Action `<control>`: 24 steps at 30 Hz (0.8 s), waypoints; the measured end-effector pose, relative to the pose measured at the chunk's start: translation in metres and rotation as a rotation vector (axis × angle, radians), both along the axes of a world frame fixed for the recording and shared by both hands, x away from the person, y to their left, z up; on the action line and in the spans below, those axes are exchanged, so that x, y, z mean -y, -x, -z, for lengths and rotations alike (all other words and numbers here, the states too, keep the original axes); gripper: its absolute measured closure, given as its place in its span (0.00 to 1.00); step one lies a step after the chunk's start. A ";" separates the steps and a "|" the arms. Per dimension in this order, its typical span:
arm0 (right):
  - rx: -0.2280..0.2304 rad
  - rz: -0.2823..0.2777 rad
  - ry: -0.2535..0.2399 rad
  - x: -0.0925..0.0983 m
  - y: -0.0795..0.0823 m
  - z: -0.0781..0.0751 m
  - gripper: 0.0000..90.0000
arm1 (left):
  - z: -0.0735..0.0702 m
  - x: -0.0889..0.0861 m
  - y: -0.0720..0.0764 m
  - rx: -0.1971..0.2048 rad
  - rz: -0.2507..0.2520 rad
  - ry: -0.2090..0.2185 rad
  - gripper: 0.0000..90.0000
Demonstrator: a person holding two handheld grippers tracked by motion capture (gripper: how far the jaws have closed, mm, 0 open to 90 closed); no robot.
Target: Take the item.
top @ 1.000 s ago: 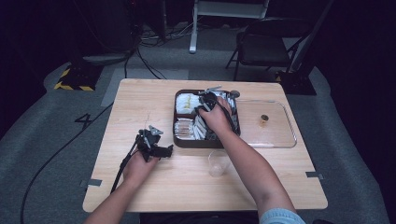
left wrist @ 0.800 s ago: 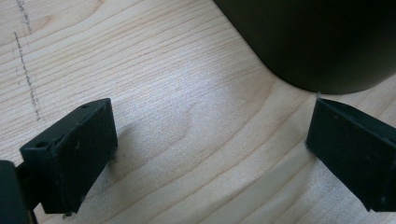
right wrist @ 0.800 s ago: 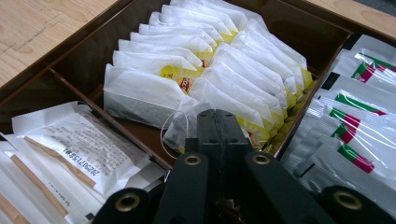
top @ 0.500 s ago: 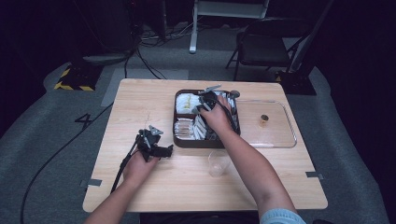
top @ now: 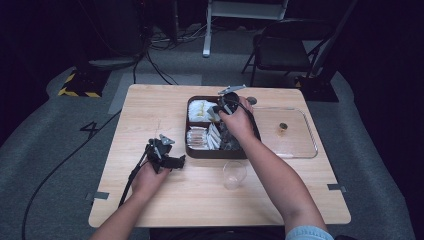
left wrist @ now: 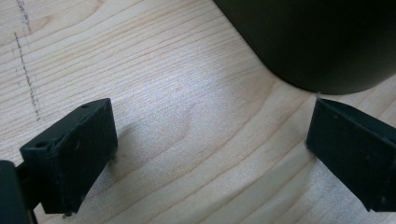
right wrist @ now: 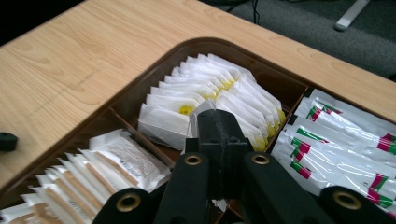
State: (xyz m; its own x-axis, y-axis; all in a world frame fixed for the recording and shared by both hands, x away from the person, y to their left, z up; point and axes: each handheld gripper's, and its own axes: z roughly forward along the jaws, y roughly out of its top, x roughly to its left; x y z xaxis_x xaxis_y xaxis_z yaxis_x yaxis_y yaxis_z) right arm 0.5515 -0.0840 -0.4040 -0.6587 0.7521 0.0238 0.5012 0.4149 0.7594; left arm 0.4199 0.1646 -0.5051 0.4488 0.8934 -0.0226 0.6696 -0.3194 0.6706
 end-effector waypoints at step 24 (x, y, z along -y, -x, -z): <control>0.071 -0.078 -0.105 0.031 0.070 -0.052 1.00 | 0.000 0.000 0.000 0.000 0.000 0.000 0.02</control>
State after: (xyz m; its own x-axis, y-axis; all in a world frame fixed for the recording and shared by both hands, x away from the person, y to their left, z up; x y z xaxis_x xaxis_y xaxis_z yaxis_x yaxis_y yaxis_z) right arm 0.4819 -0.1154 -0.3519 -0.7178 0.6943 0.0513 0.4143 0.3668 0.8330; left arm 0.4199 0.1646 -0.5050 0.4489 0.8933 -0.0223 0.6697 -0.3198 0.6703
